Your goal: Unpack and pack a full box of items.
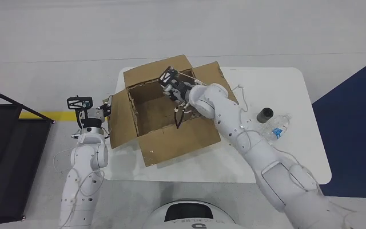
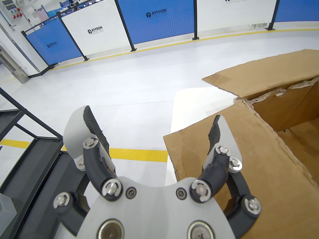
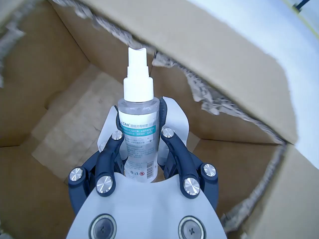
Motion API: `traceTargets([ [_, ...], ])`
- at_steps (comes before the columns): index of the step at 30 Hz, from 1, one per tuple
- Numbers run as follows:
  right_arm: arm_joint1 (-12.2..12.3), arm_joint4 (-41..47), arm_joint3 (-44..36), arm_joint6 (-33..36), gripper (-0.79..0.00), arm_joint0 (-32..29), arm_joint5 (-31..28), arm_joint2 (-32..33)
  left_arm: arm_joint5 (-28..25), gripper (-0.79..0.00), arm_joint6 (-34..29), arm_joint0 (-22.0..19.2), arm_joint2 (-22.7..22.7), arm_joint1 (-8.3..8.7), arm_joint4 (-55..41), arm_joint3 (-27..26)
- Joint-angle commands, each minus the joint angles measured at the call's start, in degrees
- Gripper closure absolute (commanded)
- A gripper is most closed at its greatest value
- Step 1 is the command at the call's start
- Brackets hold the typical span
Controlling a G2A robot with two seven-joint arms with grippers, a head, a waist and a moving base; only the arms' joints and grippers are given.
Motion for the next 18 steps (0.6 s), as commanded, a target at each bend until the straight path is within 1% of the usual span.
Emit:
traceTargets([
  [1,2.78,-4.16,-15.68,-0.98,0.000,-10.17,-0.46,6.97,0.00,-0.785,0.00,0.00,0.00,0.00,0.00,0.00],
  [3,4.76,-7.10,-28.21,-3.78,0.000,-19.90,-0.76,13.20,0.00,-0.785,0.00,0.00,0.00,0.00,0.00,0.00],
  [5,6.12,-9.58,-38.01,-8.86,0.000,-28.71,-0.44,18.71,0.00,-0.785,0.00,0.00,0.00,0.00,0.00,0.00],
  [7,7.03,-11.16,-44.99,-15.35,0.000,-36.58,-0.02,23.33,0.00,-0.785,0.00,0.00,0.00,0.00,0.00,0.00],
  [10,7.88,-13.11,-52.55,-25.38,0.000,-47.26,2.38,29.44,0.00,-0.785,0.00,0.00,0.00,0.00,0.00,0.00],
  [12,8.16,-13.84,-55.35,-31.16,0.000,-54.00,5.35,32.93,0.00,-0.785,0.00,0.00,0.00,0.00,0.00,0.00],
  [14,8.26,-12.53,-56.49,-34.12,0.000,-59.57,7.72,35.57,0.00,-0.785,0.00,0.00,0.00,0.00,0.00,0.00],
  [16,8.31,-9.25,-55.98,-35.56,0.000,-62.98,8.35,38.10,0.00,-0.785,0.00,0.00,0.00,0.00,0.00,0.00],
  [18,8.35,-5.28,-53.95,-35.44,0.000,-64.82,7.92,39.92,0.00,-0.785,0.00,0.00,0.00,0.00,0.00,0.00],
])
